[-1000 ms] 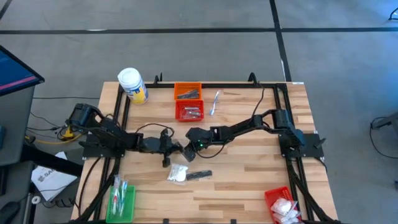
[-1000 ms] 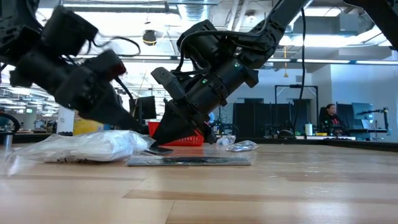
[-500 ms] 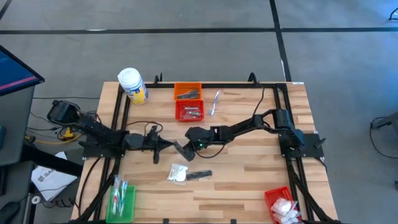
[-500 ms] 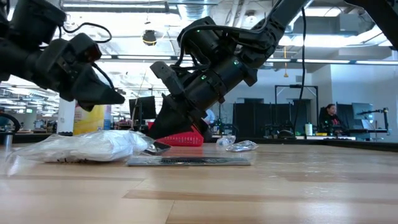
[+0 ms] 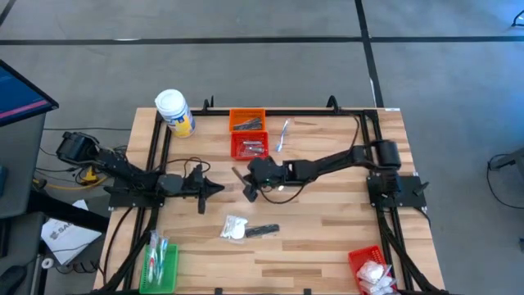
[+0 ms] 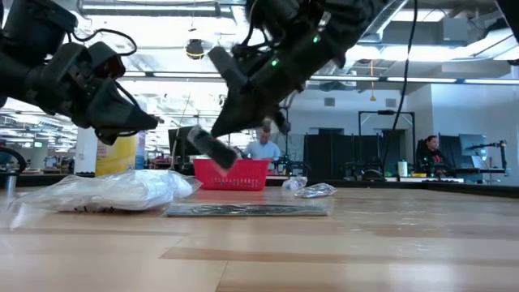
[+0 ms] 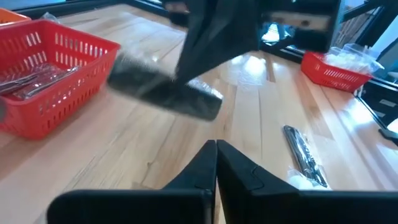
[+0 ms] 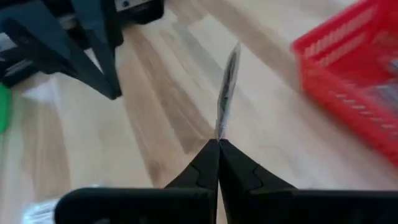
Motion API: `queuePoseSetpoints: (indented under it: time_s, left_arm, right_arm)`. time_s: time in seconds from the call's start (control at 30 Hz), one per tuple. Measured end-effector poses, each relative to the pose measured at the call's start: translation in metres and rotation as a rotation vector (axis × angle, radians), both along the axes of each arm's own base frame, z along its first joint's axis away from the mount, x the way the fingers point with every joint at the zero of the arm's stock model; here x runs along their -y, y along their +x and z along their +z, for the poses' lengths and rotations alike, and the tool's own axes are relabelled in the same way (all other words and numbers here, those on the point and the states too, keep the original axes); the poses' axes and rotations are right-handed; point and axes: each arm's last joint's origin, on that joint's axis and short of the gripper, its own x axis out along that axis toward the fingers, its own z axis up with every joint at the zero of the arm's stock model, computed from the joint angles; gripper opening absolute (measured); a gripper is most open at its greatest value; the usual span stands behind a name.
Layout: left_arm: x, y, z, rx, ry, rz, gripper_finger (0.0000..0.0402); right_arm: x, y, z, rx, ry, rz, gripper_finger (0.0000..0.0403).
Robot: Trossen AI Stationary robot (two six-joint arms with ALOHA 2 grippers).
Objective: Pick & Place Travel size toiletries
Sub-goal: Put the comb into the orange basket
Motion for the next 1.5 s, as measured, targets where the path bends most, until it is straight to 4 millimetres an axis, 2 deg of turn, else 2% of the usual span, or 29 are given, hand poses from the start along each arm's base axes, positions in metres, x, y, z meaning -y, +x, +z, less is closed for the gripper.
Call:
queuePoseSetpoints:
  time_s: [0.17, 0.43, 0.73, 0.97, 1.23, 1.5]
  left_arm:
    - [-0.001, -0.001, -0.001, -0.004, -0.006, 0.031, 0.0026]
    - [0.002, 0.000, 0.004, 0.044, 0.056, 0.001, 0.0091]
    - [0.016, 0.000, 0.028, 0.279, 0.075, -0.170, 0.0133]
    - [0.017, -0.001, 0.033, 0.339, 0.052, -0.208, 0.0151]
    - [0.018, -0.003, 0.046, 0.472, 0.055, -0.250, 0.0192]
    - [0.016, 0.003, 0.057, 0.526, 0.071, -0.222, 0.0254]
  right_arm:
    - [-0.010, -0.011, 0.017, 0.081, -0.031, -0.017, 0.0000]
    - [-0.031, -0.026, 0.042, 0.294, -0.069, 0.067, 0.0000]
    - [-0.063, -0.025, 0.054, 0.453, -0.141, 0.178, 0.0000]
    - [-0.081, -0.028, 0.064, 0.545, -0.169, 0.228, 0.0000]
    - [-0.082, -0.028, 0.065, 0.552, -0.174, 0.230, 0.0000]
    - [-0.081, -0.028, 0.065, 0.543, -0.206, 0.187, 0.0000]
